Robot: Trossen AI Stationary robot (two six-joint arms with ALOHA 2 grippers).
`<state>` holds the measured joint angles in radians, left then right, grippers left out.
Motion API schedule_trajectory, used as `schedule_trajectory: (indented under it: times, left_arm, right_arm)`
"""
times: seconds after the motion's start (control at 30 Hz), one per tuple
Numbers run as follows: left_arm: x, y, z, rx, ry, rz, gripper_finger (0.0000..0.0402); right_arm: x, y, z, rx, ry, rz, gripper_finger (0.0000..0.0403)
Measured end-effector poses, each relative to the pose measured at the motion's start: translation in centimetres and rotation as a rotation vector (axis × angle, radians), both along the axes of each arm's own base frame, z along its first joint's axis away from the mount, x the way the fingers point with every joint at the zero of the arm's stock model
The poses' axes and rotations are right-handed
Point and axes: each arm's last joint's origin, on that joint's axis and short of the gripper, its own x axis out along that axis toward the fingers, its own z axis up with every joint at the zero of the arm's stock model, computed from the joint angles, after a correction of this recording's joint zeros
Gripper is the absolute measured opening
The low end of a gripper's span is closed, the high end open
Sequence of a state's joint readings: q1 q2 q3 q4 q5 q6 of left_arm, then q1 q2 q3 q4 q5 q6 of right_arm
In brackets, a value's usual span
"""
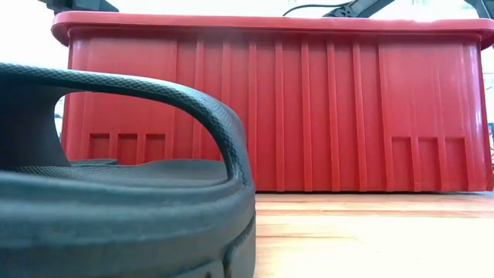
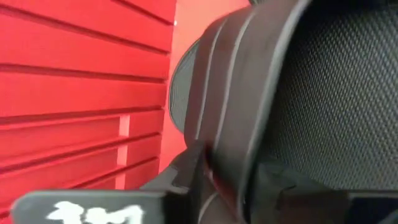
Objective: Pick and place slides into bin
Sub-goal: Put the black slides into the red bin
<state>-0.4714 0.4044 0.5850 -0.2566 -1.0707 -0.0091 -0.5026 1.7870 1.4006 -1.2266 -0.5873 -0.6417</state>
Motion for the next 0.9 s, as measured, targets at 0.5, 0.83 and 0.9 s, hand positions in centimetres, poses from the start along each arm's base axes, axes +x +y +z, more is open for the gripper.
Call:
schedule_trajectory:
  times: [0.5, 0.83, 0.9]
  left_arm:
    - [0.0, 0.0, 0.0, 0.000, 0.002, 0.000, 0.0001]
    - [0.0, 0.0, 0.0, 0.001, 0.002, 0.000, 0.0001]
    - [0.0, 0.0, 0.0, 0.002, 0.003, 0.000, 0.0001]
  right_arm:
    - [0.1, -0.2, -0.1, -0.032, 0.029, -0.041, 0.0174]
    - [-0.5, -0.6, 1.1, -0.054, -0.012, -0.078, 0.0181]
    - [-0.7, -0.9, 1.3, -0.058, -0.017, -0.098, 0.0181]
